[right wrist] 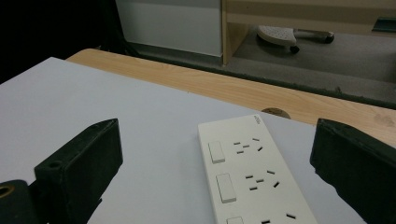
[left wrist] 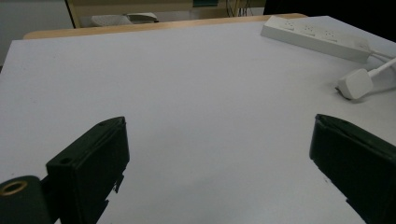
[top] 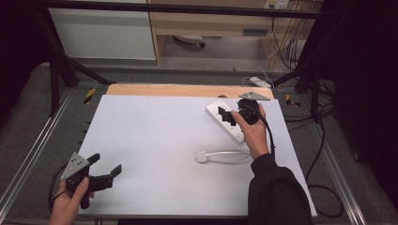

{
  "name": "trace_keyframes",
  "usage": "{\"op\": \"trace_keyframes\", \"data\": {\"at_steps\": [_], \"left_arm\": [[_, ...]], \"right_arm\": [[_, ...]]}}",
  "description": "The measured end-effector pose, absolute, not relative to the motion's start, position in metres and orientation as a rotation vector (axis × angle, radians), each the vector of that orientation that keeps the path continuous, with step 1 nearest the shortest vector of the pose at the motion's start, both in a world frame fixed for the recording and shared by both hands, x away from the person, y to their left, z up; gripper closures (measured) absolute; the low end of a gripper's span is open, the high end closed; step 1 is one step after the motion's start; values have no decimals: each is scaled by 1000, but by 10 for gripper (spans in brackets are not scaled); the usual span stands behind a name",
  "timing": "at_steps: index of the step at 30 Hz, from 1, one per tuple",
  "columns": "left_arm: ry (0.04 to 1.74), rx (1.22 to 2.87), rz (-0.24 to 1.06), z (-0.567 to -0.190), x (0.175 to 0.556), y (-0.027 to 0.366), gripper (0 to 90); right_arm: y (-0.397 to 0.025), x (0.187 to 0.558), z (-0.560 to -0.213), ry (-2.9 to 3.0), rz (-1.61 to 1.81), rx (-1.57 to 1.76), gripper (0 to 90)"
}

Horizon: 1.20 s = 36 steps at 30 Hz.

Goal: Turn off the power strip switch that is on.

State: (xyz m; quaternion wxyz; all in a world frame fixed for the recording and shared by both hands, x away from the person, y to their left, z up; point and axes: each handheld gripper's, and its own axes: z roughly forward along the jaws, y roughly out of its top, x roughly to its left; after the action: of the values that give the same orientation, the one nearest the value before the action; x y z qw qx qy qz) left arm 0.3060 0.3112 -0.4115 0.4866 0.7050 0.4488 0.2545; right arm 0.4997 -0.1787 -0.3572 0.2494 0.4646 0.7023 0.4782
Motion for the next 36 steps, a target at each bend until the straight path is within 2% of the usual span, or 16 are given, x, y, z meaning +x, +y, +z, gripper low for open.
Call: {"op": "trace_keyframes", "data": {"at_steps": [14,36], "left_arm": [[1097,1707,620,-411,306,312,47],[1107,1695,618,-412,306,313,47]], "right_arm": [[-202,466,-338,1852,1334,1212,41],[-236,405,-354,1796,1420,1093,60]]}}
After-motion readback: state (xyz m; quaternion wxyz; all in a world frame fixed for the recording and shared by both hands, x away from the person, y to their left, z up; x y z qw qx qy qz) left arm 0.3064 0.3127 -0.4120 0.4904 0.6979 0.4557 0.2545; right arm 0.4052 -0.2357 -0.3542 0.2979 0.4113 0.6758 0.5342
